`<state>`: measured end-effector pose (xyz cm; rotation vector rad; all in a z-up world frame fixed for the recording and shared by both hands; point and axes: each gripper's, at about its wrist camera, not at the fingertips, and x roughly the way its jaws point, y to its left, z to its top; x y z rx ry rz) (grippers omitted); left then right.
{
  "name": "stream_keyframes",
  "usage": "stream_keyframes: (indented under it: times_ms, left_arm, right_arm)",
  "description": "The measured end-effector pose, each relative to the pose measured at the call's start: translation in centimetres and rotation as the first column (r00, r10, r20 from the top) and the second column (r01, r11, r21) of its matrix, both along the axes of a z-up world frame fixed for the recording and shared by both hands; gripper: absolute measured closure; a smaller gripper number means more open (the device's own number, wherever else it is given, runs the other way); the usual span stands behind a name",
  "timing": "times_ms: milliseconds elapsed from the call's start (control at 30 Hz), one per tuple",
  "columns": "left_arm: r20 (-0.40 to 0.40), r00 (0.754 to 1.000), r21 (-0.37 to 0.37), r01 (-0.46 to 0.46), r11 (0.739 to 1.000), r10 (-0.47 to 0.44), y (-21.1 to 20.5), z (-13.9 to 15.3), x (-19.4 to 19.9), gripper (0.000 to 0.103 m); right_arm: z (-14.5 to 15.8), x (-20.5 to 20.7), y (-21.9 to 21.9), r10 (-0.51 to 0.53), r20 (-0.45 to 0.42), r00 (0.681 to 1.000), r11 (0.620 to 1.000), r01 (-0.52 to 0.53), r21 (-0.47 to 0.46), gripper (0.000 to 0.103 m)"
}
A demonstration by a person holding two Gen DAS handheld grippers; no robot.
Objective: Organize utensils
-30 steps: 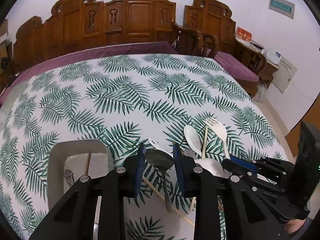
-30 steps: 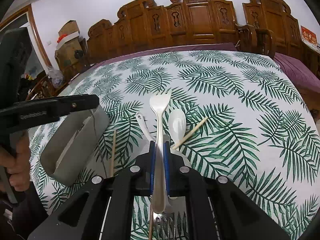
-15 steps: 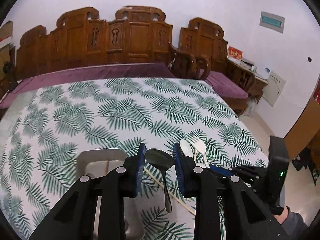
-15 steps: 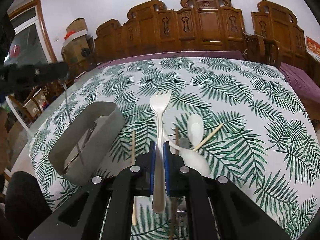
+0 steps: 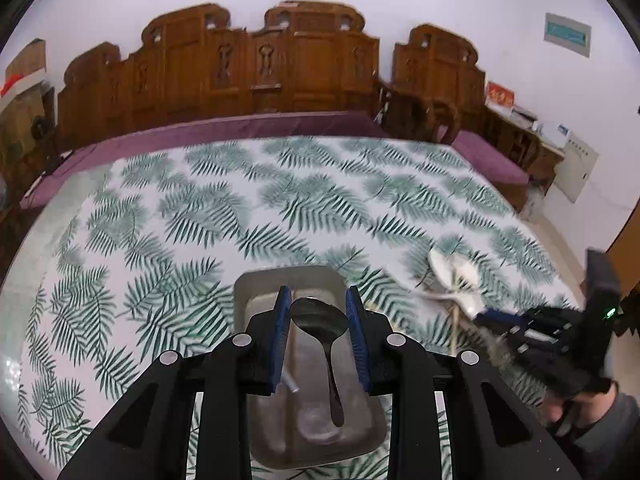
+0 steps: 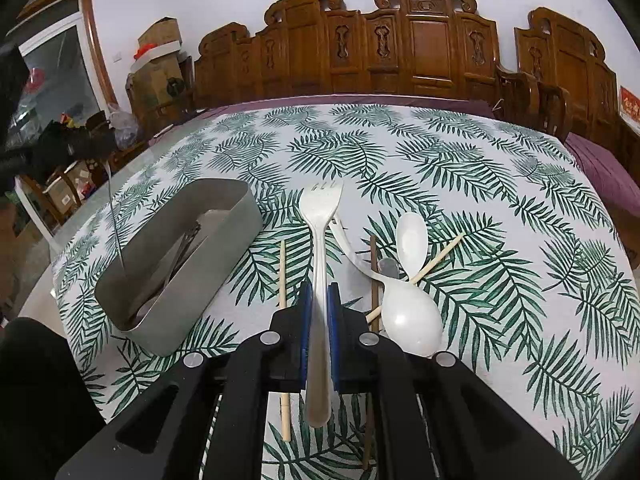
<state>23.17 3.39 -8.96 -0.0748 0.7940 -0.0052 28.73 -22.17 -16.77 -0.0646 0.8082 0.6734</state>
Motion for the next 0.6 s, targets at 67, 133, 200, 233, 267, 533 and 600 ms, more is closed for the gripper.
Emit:
stream_keyframes:
  times_ms: [67,133,200,233,267,533,600]
  left_arm:
    - [-0.025,1.0,0.003,-0.003,1.0,0.003,0.4,-1.0,0.2,0.077]
    - [-0.048,0.999,-0.003,-0.004,1.0,0.004,0.7,-1.9,0.6,0.077]
    - [-0.068,0.998,0.006,-0.006,1.0,0.006,0.9,-2.8,1.2,0.077]
    - [-0.078,0.997,0.008,-0.005,1.0,0.006,0.9,-3.3,1.6,0.077]
    - [-0.086,0.996,0.009,-0.004,1.0,0.005,1.0,-3.6,1.8,0.077]
    - [-0.117,0.993,0.0,0.003,1.0,-0.003,0.8,-5.7,4.5,0.077]
    - [-0.134,0.991,-0.002,-0.002,1.0,0.001,0.8,-6.7,5.5,0.077]
  right_arm:
    - [-0.1,0.2,0.1,0.002,-0.004,1.0,1.0,-0.002,0.004,0.093]
    - [-0.1,0.4,0.4,0.008,-0.006,1.0,1.0,-0.008,0.006,0.093]
    - [-0.2,0.6,0.6,0.016,-0.009,1.0,1.0,-0.016,0.008,0.093]
    - [-0.2,0.6,0.7,0.019,-0.01,1.0,1.0,-0.019,0.008,0.093]
    - [-0.3,0.6,0.8,0.022,-0.011,1.0,1.0,-0.022,0.008,0.093]
    - [-0.2,1.0,1.1,0.03,-0.019,0.999,0.999,-0.029,0.02,0.093]
    - [-0.2,1.0,1.1,0.03,-0.021,0.999,0.999,-0.03,0.024,0.093]
